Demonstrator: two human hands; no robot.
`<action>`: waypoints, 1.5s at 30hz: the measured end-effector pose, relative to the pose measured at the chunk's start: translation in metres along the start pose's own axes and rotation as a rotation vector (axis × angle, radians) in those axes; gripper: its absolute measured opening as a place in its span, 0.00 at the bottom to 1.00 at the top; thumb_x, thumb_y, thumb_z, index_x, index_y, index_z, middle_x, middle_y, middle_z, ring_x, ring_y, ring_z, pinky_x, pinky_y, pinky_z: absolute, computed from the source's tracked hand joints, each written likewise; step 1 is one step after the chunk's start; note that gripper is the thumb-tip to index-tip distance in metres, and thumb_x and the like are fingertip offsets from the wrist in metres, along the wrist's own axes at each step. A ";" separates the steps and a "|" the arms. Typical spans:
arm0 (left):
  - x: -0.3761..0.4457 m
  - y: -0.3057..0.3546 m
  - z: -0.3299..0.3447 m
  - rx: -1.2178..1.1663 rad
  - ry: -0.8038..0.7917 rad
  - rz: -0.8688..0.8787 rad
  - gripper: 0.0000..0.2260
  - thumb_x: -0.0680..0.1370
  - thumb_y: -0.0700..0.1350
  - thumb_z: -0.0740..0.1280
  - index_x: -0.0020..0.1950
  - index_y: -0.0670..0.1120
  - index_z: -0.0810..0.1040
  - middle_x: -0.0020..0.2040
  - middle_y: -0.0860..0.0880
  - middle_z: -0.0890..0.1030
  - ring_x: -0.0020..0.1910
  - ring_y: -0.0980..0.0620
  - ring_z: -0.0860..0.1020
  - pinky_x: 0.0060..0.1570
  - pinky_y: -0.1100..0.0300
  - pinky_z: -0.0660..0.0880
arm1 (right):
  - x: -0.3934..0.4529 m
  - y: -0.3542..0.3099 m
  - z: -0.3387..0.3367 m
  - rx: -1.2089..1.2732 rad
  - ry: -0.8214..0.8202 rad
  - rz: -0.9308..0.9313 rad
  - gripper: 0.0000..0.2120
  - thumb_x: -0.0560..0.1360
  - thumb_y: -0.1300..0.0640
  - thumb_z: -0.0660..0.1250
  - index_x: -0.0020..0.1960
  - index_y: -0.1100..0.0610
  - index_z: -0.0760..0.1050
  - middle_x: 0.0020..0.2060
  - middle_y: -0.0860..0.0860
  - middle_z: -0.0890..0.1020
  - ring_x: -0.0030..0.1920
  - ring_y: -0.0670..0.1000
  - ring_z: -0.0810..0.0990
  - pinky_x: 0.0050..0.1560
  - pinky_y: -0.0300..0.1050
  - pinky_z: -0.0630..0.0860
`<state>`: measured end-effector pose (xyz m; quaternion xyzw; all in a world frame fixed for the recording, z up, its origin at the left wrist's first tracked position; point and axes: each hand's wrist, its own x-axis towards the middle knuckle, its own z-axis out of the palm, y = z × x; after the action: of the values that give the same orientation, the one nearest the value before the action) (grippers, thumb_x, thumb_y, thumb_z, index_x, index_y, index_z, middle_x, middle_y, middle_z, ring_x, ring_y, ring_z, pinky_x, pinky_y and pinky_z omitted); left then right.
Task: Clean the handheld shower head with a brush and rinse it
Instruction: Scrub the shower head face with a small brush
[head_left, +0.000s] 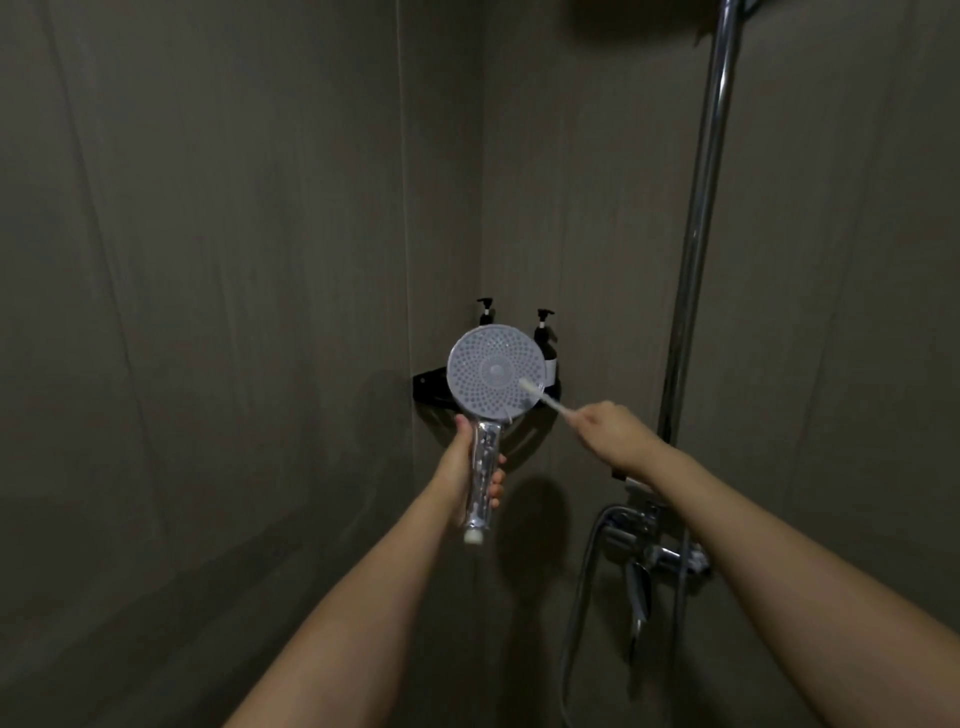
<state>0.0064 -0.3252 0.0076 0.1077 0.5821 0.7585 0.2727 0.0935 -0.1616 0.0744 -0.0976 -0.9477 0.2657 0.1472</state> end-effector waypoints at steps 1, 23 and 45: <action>0.000 0.001 0.002 -0.020 -0.011 -0.013 0.36 0.73 0.72 0.42 0.38 0.42 0.72 0.24 0.48 0.71 0.20 0.54 0.69 0.22 0.68 0.67 | -0.004 -0.006 0.000 0.011 -0.075 -0.020 0.21 0.81 0.52 0.55 0.31 0.54 0.71 0.28 0.50 0.72 0.29 0.47 0.69 0.32 0.41 0.64; -0.001 0.004 0.001 0.014 -0.035 0.086 0.38 0.74 0.70 0.38 0.48 0.41 0.75 0.33 0.44 0.74 0.25 0.52 0.75 0.25 0.65 0.71 | -0.021 -0.018 0.003 -0.183 -0.338 -0.044 0.20 0.80 0.53 0.57 0.29 0.52 0.65 0.28 0.47 0.68 0.28 0.44 0.65 0.28 0.31 0.64; 0.002 0.011 0.009 -0.021 0.029 0.104 0.35 0.76 0.69 0.42 0.44 0.42 0.75 0.29 0.47 0.73 0.31 0.50 0.73 0.32 0.61 0.68 | -0.018 -0.019 0.009 -0.271 -0.565 0.017 0.19 0.77 0.48 0.62 0.30 0.55 0.69 0.17 0.46 0.71 0.20 0.44 0.67 0.24 0.35 0.64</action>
<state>0.0059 -0.3192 0.0207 0.1238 0.5717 0.7791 0.2254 0.1055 -0.1867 0.0727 -0.0464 -0.9771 0.1547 -0.1387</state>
